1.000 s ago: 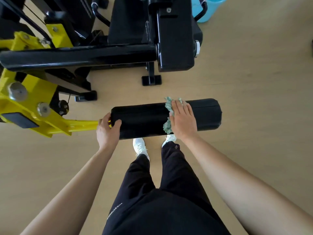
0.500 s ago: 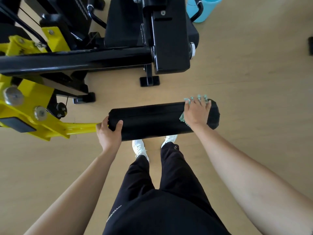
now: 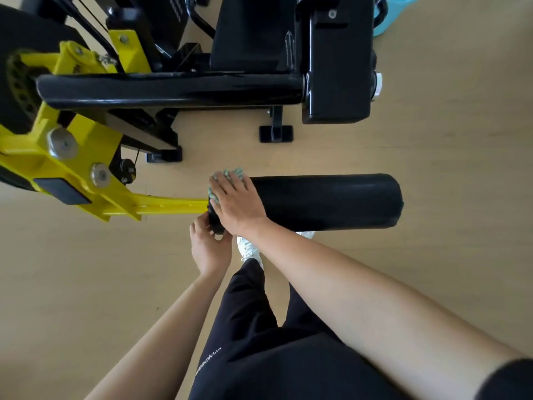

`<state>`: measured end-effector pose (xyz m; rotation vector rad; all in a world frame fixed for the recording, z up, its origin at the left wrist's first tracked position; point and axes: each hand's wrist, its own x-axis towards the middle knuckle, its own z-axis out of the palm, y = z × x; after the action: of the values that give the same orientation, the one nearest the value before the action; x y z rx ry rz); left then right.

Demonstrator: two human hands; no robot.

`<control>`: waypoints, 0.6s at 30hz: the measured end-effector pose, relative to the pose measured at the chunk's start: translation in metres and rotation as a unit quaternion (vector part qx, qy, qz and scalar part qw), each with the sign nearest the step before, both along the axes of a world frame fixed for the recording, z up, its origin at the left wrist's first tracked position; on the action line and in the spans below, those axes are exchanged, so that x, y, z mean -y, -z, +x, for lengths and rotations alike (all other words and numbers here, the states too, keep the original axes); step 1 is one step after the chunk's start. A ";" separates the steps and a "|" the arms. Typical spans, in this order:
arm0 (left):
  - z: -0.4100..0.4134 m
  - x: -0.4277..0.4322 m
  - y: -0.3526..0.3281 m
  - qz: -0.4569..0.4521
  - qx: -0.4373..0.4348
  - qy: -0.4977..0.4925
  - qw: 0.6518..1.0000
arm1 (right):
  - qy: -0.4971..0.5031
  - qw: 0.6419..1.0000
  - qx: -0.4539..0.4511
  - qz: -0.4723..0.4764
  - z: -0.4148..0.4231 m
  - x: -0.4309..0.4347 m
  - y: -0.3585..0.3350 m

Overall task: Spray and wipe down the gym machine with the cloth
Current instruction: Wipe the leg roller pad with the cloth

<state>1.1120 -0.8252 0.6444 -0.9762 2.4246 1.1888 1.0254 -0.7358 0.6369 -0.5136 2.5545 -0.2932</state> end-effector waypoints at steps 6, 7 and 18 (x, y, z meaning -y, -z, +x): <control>0.003 0.014 0.002 0.037 0.010 0.014 0.999 | -0.073 0.997 -0.008 -0.018 0.003 -0.029 0.001; 0.002 0.019 0.002 0.041 0.015 0.020 0.999 | -0.044 0.999 -0.004 -0.010 0.005 -0.043 -0.001; -0.036 0.026 -0.015 -0.021 0.033 0.054 0.998 | 0.270 0.956 0.011 0.114 0.025 -0.242 -0.004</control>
<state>1.0761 -0.8510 0.6592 -0.8687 2.4259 1.0565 1.0500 -0.4939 0.6412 0.2813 2.6182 -0.1833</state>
